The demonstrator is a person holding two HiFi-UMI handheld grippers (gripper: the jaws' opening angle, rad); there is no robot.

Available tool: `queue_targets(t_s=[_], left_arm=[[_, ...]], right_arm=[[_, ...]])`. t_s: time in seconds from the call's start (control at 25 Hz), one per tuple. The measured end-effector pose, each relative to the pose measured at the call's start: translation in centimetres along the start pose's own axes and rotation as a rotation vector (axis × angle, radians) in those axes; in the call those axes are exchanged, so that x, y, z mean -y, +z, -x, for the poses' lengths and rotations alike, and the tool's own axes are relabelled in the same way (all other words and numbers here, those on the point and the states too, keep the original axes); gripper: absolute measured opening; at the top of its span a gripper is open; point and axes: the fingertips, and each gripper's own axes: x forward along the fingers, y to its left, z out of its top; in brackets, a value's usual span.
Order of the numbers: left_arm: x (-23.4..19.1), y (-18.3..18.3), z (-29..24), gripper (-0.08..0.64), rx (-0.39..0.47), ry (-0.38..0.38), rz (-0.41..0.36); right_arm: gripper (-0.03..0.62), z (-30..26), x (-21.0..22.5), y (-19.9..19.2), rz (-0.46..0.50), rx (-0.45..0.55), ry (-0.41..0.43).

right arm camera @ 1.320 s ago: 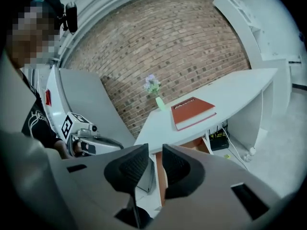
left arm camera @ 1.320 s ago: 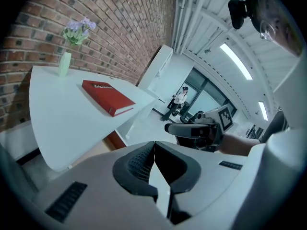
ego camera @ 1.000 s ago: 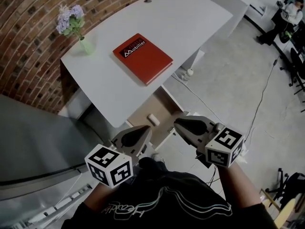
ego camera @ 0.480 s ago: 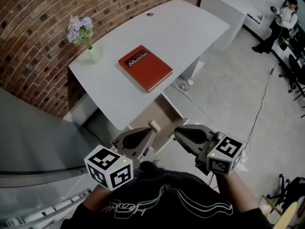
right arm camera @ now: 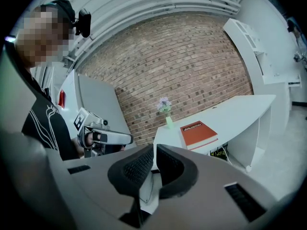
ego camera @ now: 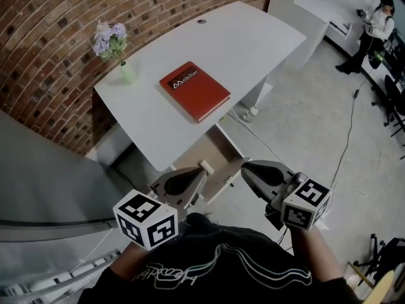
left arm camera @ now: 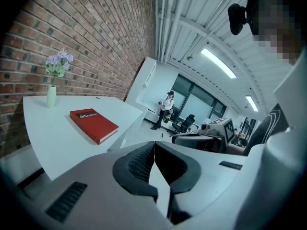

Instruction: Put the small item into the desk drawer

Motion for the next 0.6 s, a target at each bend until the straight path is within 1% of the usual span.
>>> queue_targets(t_s=[0.16, 0.28, 0.4, 0.52, 0.6], left_arm=[[0.4, 0.2, -0.4, 0.021, 0.004, -0.003, -0.002], [0.6, 0.0, -0.7, 0.021, 0.000, -0.006, -0.003], [0.5, -0.2, -1.0, 0.021, -0.008, -0.004, 0.000], [0.5, -0.5, -1.3, 0.021, -0.013, -0.002, 0.007], [0.5, -0.7, -1.6, 0.021, -0.016, -0.002, 0.010]], right_arm=[[0.052, 0.9, 1.1, -0.4, 0.033, -0.033, -0.045], [0.052, 1.1, 1.1, -0.5, 0.027, -0.031, -0.043], [0.052, 1.0, 1.0, -0.3, -0.002, 0.003, -0.024], [0.052, 1.2, 1.9, -0.7, 0.041, 0.015, -0.033], [0.052, 1.2, 2.2, -0.8, 0.043, 0.013, -0.032]])
